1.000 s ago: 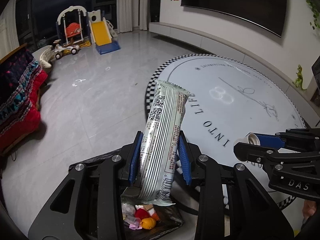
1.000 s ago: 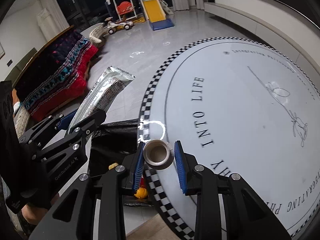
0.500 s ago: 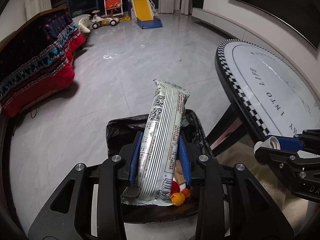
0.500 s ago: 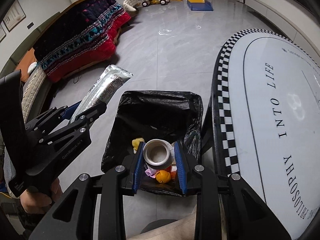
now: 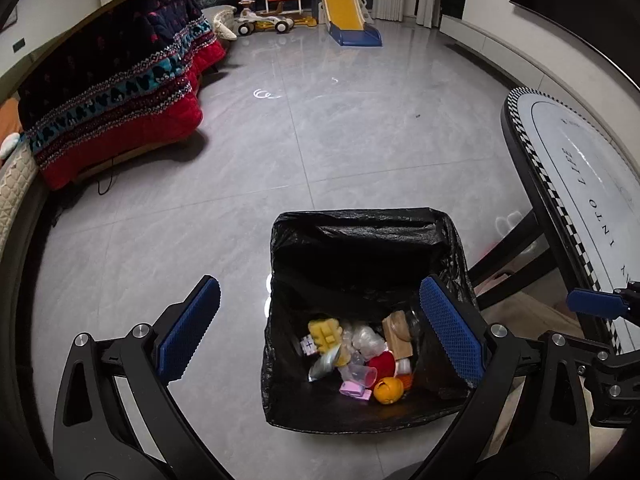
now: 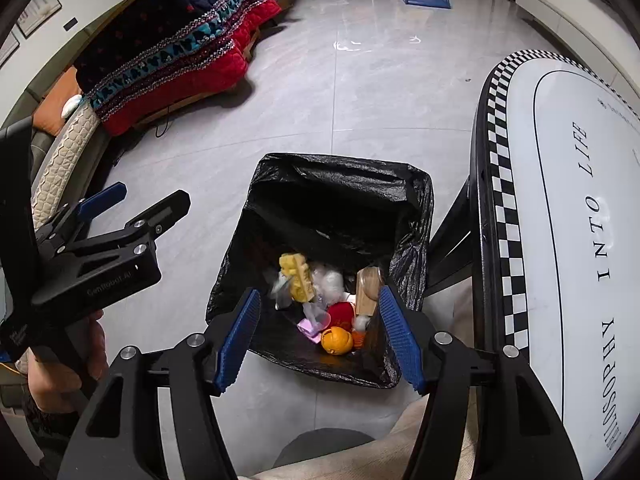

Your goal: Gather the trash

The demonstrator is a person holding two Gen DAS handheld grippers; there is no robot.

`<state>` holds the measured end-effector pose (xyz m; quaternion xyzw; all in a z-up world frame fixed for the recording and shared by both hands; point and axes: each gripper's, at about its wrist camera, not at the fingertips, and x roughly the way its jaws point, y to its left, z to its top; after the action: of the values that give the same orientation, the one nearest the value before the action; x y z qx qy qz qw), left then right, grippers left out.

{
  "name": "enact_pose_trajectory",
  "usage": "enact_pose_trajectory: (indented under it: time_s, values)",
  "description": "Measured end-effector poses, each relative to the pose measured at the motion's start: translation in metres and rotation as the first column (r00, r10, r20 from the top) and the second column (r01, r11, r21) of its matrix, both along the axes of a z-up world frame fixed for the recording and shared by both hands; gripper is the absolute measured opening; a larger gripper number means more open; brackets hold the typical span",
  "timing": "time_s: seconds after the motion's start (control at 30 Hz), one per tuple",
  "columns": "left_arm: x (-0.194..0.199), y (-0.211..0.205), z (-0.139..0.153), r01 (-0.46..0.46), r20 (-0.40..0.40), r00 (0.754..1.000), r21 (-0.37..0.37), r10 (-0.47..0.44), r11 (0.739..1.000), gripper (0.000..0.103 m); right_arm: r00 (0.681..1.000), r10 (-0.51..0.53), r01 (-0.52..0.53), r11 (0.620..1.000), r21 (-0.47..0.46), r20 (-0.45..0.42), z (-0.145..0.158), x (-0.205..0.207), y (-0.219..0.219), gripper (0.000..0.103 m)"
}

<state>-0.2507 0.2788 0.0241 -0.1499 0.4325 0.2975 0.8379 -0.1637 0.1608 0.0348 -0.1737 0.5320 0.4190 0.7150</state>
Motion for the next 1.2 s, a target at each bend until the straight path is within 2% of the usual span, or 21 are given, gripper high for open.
enact_pose_trajectory:
  time_s: [0.5,0.57,0.77,1.03,1.2]
  values:
    - [0.006,-0.011,0.001,0.044,-0.026,0.999,0.025,-0.043,0.999,0.097,1.0,-0.009,0.01,0.999,0.05,-0.011,0.008,0.006,-0.01,0.064]
    - [0.009,-0.014,0.003,0.052,-0.028,0.998,0.029,-0.051,0.998,0.097,1.0,-0.019,0.019,0.998,0.057,-0.008,0.01,0.008,-0.013,0.07]
    - [0.018,-0.022,0.008,0.083,-0.029,0.996,0.034,-0.082,0.996,0.097,0.999,-0.051,0.051,0.996,0.078,-0.006,0.017,0.015,-0.023,0.077]
    - [0.037,-0.041,0.016,0.136,-0.019,0.991,0.034,-0.135,0.99,0.097,0.996,-0.088,0.086,0.991,0.101,0.015,0.03,0.028,-0.044,0.078]
    - [0.056,-0.058,0.022,0.185,-0.001,0.983,0.023,-0.185,0.983,0.097,0.988,-0.15,0.146,0.983,0.113,0.036,0.037,0.043,-0.068,0.081]
